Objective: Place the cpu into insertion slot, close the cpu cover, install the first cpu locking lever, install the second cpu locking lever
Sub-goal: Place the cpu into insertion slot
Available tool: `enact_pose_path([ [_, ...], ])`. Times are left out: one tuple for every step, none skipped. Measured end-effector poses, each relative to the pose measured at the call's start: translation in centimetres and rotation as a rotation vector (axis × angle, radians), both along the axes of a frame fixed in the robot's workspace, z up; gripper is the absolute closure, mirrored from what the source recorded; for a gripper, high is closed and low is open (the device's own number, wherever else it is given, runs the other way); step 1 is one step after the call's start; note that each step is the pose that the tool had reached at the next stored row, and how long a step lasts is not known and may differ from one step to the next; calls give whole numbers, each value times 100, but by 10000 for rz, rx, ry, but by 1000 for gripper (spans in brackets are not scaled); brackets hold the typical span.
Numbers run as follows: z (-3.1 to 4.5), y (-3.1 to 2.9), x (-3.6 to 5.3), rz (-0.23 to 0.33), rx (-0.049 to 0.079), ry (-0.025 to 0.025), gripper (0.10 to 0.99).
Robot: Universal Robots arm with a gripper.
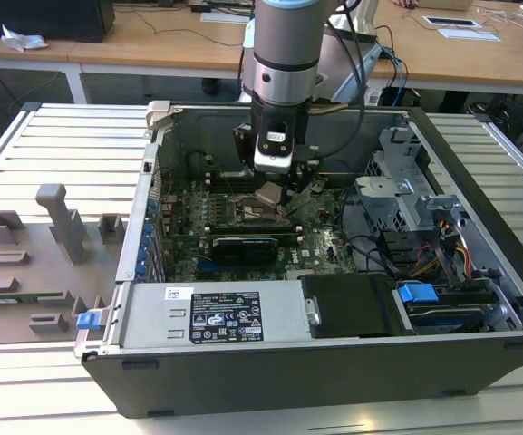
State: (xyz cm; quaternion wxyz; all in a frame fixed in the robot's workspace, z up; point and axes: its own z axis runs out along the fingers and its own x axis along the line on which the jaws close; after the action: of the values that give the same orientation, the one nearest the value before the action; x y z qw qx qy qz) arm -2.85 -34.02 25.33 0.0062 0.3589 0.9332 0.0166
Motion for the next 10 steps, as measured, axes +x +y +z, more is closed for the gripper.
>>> enact_pose_path([
  [0,0,0,-114,-7,0,541],
  [-1,0,0,-262,-16,-1,541],
  [-1,0,0,-435,-26,0,541],
  [-2,0,0,-551,-34,0,541],
  [-3,0,0,-756,-50,-1,541],
  [-3,0,0,-927,-64,0,541],
  [-4,0,0,-1210,-82,0,541],
  [-4,0,0,-1383,-93,0,541],
  [-5,0,0,-1676,-116,-1,541],
  [-6,0,0,-1918,-136,-1,541],
])
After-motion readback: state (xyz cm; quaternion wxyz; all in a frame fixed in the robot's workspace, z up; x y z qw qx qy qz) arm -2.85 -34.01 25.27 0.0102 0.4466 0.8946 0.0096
